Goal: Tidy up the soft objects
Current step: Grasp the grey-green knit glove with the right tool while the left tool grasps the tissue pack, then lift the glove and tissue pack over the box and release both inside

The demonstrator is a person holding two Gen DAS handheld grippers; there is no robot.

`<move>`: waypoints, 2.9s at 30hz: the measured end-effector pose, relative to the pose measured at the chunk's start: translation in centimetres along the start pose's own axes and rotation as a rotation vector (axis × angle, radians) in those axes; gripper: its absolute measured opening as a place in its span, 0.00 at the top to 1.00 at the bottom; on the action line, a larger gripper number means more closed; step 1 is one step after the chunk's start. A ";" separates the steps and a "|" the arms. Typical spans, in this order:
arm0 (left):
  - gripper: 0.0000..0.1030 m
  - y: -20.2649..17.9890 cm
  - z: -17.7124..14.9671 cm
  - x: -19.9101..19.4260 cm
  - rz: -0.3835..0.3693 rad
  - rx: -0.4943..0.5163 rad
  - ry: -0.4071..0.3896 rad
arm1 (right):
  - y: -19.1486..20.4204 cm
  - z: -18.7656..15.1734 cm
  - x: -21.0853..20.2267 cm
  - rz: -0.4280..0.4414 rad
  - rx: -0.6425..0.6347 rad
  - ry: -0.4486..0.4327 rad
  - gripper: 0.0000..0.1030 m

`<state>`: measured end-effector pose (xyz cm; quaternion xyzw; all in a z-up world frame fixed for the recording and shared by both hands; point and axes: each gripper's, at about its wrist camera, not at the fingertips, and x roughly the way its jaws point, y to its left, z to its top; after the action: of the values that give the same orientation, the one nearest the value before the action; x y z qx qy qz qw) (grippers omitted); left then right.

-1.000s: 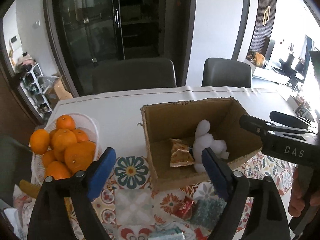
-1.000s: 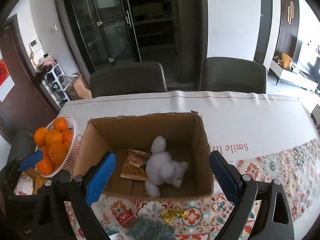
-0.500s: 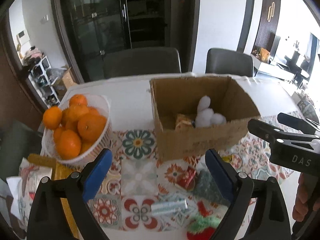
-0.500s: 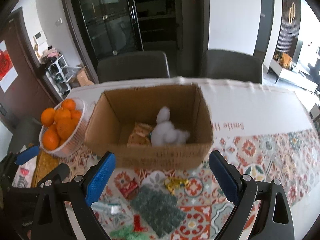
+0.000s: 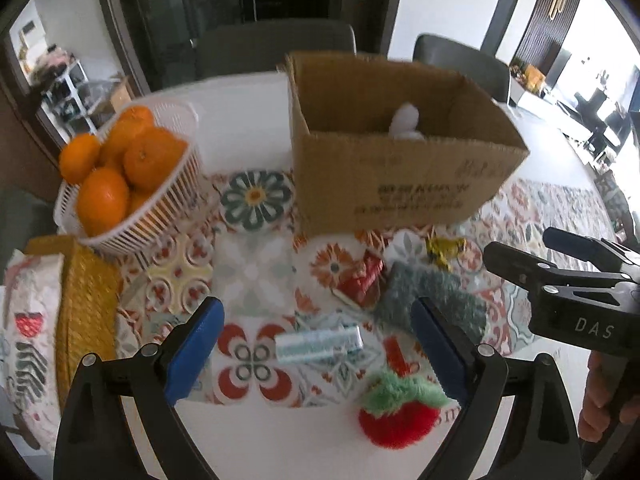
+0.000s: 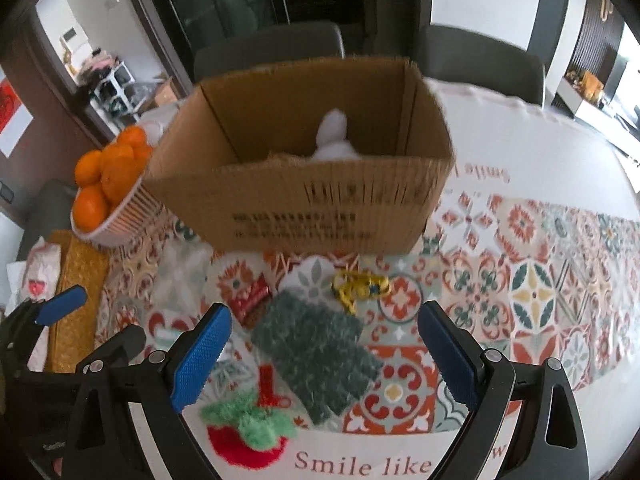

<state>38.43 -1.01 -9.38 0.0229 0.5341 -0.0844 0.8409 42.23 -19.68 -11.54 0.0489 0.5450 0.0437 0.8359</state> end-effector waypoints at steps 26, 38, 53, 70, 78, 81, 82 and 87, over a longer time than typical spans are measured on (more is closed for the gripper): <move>0.07 0.5 -1.6 9.1 -0.015 -0.037 0.279 | -1.1 -1.9 10.2 0.022 -0.015 0.304 0.08; 0.26 2.0 -2.5 11.8 -0.081 -0.116 0.323 | 0.2 -2.8 13.0 0.020 -0.037 0.366 0.25; 0.28 0.4 -3.2 10.9 -0.089 -0.067 0.273 | -0.7 -3.8 10.7 0.136 0.012 0.259 0.74; 0.28 -1.3 -2.3 4.5 -0.058 -0.005 0.066 | -1.1 -3.9 2.6 0.126 0.042 0.051 0.77; 0.28 -1.8 -1.9 1.4 -0.067 0.009 -0.018 | -1.5 -3.3 -1.3 0.116 0.049 -0.049 0.77; 0.28 -1.9 -1.6 0.1 -0.065 0.017 -0.052 | -1.7 -3.0 -2.7 0.112 0.048 -0.087 0.77; 0.28 -2.0 -1.5 -0.3 -0.065 0.021 -0.063 | -1.7 -2.9 -3.1 0.116 0.050 -0.098 0.77; 0.28 -2.4 -0.6 -2.7 -0.073 0.036 -0.128 | -1.3 -2.0 -5.5 0.124 0.049 -0.169 0.77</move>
<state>36.37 -2.97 -7.09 0.0132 0.4779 -0.1259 0.8692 38.18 -21.57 -7.51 0.1064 0.4695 0.0780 0.8730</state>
